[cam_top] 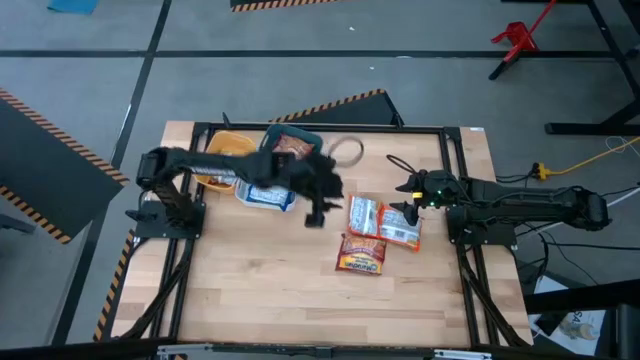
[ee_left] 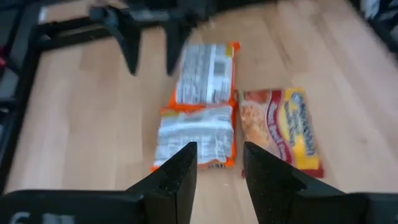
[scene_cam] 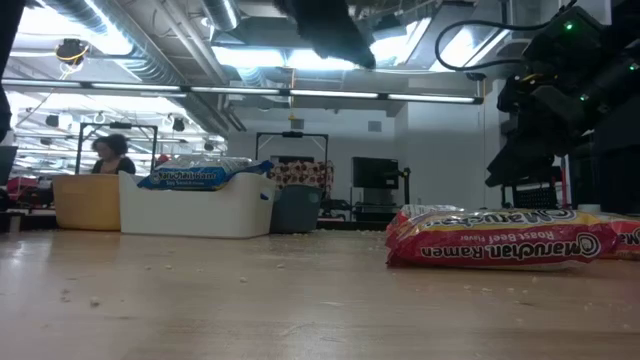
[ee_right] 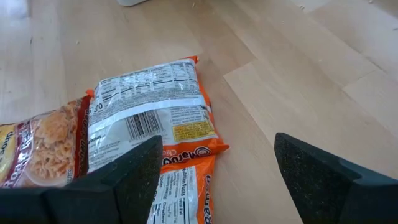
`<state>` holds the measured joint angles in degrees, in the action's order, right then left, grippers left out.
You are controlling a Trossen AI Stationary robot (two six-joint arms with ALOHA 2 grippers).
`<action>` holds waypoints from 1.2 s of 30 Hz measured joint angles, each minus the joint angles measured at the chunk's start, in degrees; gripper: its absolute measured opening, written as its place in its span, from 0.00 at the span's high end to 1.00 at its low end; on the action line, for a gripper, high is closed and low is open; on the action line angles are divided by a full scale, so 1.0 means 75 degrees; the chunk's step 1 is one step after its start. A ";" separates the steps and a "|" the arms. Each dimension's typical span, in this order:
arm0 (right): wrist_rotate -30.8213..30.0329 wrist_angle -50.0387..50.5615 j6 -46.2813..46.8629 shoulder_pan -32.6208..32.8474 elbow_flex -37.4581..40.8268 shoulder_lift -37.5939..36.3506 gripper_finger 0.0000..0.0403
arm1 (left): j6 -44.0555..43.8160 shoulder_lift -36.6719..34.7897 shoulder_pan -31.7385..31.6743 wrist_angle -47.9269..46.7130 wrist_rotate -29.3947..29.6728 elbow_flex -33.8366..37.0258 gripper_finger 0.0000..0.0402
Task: Sort Maruchan noodles
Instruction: Put the left orange noodle into the yellow bin
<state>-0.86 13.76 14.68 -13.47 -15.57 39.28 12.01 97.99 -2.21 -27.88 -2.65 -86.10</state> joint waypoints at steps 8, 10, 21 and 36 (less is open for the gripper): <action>0.0070 -0.0023 0.0000 0.0000 -0.0006 -0.0002 0.26 | -0.0192 0.1331 -0.0289 0.2033 -0.0157 0.0437 0.57; 0.0142 -0.0021 0.0000 0.0000 -0.0006 -0.0002 0.26 | -0.0209 0.1761 -0.0462 0.1988 -0.0424 0.0230 0.53; 0.0265 0.0026 -0.0067 0.0000 -0.0006 -0.0002 0.26 | -0.0188 0.3082 -0.1205 0.1752 -0.0784 -0.0711 0.37; 0.0256 0.0005 -0.0192 -0.0003 -0.0006 -0.0002 0.26 | -0.1070 0.3674 -0.1352 0.1760 -0.1337 -0.0784 0.38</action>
<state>1.06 13.80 13.23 -13.50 -15.62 39.27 3.98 125.55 -12.34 -14.68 -12.68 -91.98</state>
